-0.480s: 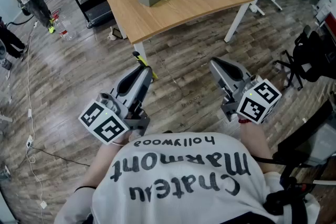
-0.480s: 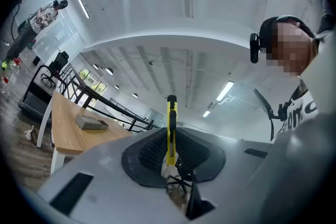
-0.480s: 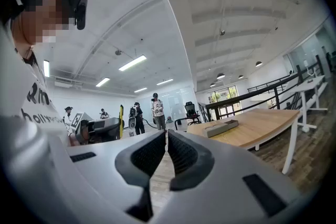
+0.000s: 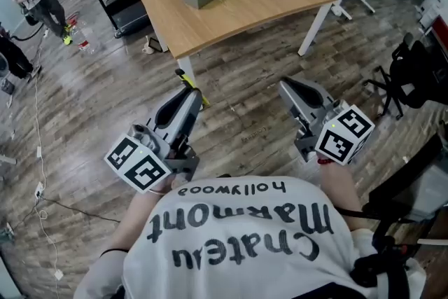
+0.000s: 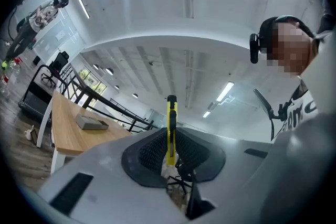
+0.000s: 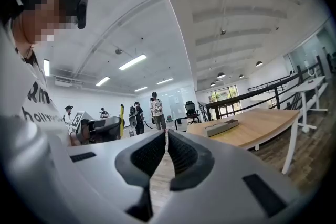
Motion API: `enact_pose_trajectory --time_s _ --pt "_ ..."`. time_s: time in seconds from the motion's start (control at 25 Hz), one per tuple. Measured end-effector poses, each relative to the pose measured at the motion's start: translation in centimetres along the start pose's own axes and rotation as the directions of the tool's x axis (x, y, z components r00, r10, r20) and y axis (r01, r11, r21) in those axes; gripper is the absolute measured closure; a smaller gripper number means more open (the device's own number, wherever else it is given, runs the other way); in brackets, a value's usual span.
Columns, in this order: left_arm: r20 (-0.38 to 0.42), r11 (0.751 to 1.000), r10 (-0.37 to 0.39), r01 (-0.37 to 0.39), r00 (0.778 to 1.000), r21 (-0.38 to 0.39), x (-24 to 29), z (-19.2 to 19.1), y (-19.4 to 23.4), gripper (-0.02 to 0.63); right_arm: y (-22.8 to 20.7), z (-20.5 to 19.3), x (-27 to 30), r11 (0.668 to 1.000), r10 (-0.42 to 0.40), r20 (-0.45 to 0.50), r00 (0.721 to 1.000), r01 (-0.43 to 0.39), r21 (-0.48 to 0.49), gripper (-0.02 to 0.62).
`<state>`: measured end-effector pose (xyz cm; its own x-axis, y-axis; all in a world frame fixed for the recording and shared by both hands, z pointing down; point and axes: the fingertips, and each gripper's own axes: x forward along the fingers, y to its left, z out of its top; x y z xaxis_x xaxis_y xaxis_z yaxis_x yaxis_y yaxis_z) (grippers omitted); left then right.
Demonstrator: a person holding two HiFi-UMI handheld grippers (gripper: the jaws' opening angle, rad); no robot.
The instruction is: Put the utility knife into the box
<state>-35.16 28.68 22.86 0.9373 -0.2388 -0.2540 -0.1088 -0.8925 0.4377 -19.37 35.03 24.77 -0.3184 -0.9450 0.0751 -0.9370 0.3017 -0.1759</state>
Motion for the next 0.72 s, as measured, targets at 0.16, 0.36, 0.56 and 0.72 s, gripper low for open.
enact_pose_trajectory --time_s 0.16,0.36,0.56,0.72 --pt "0.004 1.0 0.001 -0.001 1.0 -0.002 0.0 -0.1 0.2 0.557 0.0 -0.2 0.1 1.0 0.005 0.001 1.0 -0.005 0.0 0.572" --pt "0.009 1.0 -0.011 0.011 1.0 0.002 0.1 0.2 0.2 0.557 0.3 0.3 0.0 1.0 0.012 0.026 1.0 -0.012 -0.009 0.572" --pt "0.016 1.0 -0.014 0.014 1.0 -0.004 -0.4 0.7 1.2 0.557 0.9 1.2 0.7 0.999 0.006 0.065 0.998 -0.004 -0.038 0.571" --pt "0.02 1.0 -0.011 0.011 1.0 -0.009 -1.0 1.1 2.4 0.557 0.8 0.8 1.9 0.999 -0.008 0.046 0.999 0.009 -0.035 0.571"
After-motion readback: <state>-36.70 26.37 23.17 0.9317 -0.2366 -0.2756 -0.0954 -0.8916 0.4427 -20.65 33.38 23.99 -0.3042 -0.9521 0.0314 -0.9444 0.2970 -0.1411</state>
